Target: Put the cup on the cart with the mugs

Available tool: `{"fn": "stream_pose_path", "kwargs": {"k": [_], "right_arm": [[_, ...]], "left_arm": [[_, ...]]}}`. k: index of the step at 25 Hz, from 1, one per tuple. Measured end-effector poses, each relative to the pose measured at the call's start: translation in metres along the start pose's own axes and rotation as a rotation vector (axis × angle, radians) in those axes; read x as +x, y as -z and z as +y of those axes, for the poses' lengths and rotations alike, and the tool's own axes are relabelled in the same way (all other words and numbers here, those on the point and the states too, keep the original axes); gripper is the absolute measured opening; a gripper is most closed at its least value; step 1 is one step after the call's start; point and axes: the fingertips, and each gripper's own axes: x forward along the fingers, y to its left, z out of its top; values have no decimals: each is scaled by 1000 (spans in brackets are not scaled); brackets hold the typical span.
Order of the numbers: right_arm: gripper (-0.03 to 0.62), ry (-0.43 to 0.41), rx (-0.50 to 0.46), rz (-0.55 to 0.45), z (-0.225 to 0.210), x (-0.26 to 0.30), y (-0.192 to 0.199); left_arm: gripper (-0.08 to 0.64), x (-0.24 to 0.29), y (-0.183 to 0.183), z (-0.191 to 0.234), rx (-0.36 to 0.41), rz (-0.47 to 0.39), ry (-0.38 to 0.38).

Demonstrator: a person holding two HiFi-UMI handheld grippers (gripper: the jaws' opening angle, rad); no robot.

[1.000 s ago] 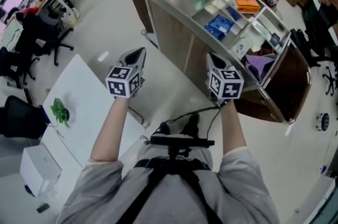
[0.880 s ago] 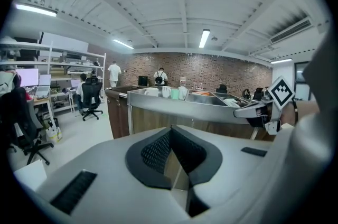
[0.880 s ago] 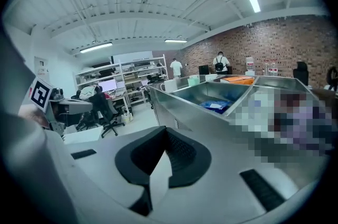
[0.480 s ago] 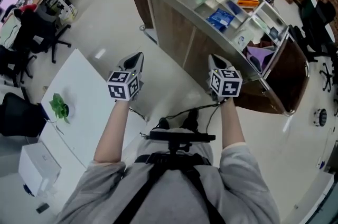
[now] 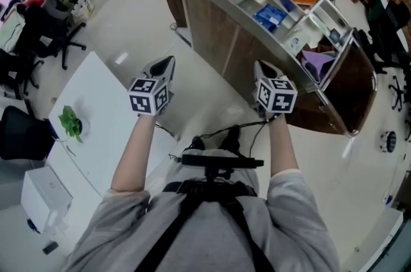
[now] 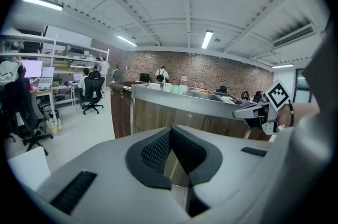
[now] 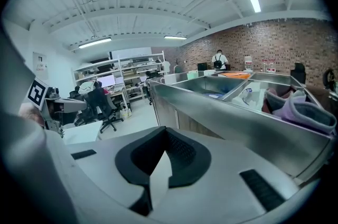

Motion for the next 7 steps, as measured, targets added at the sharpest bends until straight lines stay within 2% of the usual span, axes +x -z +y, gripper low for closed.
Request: {"fn": "stream_pose_path", "kwargs": {"k": [7], "right_arm": [[8,-7,-1,-13,-2,0,-6]], "left_arm": [[5,2,0,-4,-1,-6,7]]}}
